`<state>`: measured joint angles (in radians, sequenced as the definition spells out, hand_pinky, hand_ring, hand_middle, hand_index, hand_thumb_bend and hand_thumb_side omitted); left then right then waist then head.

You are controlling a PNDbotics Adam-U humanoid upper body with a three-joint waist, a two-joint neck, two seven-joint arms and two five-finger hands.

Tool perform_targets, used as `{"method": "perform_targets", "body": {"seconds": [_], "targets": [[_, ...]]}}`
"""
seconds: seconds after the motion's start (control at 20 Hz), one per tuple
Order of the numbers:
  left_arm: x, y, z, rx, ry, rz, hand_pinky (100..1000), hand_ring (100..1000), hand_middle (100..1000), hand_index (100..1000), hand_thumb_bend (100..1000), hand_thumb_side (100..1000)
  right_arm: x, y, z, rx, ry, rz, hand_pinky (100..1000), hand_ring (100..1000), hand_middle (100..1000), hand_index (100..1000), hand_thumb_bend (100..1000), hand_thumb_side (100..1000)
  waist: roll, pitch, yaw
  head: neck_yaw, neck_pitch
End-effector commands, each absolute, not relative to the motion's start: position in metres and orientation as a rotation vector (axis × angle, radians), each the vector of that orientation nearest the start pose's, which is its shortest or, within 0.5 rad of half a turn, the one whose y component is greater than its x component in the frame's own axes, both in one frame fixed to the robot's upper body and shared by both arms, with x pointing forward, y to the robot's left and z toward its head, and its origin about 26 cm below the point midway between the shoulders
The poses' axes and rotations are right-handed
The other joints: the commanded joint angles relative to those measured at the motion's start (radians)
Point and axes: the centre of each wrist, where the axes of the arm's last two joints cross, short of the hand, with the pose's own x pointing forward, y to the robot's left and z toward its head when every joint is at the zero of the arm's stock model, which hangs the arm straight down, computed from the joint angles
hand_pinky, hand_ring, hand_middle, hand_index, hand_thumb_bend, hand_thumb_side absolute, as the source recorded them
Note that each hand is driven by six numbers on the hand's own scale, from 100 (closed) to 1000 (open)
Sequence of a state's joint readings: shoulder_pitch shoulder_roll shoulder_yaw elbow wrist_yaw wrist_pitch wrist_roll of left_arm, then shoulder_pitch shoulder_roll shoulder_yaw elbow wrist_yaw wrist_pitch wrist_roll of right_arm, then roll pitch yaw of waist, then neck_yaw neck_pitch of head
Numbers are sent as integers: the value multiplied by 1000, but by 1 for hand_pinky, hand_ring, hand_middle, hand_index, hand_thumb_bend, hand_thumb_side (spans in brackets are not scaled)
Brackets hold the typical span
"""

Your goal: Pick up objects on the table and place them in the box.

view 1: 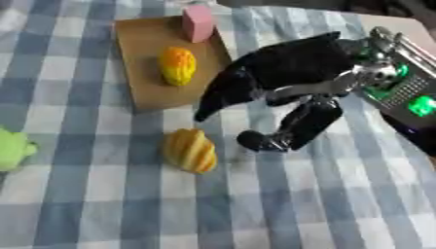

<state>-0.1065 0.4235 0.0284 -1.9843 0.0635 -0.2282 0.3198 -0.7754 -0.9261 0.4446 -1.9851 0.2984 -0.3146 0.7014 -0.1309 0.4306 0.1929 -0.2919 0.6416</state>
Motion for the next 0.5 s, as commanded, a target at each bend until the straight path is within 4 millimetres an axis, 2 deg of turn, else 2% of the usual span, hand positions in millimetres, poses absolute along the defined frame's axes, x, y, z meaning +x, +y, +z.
{"method": "perform_targets", "body": {"seconds": [0.05,0.15,0.35,0.5], "targets": [[277,302,165,347,-2371,-72,914,718,826,881,112,663,297,-215,316,606,1851,-2643,828,872,826,931,100,307,5,-17,4,1,4],[278,301,165,344,-2373,-72,914,718,826,881,111,664,297,-212,313,618,1822,-2670,829,876,829,938,100,328,3,-14,8,2,4],[278,301,165,341,-2374,-70,914,717,826,881,109,665,297,-207,312,658,1804,-2670,829,878,833,945,100,278,2,-10,14,-1,1],[278,300,165,337,-2374,-70,914,717,826,881,109,666,297,-201,313,688,1826,-2638,829,878,834,946,100,254,2,-8,14,-32,-17]]}}
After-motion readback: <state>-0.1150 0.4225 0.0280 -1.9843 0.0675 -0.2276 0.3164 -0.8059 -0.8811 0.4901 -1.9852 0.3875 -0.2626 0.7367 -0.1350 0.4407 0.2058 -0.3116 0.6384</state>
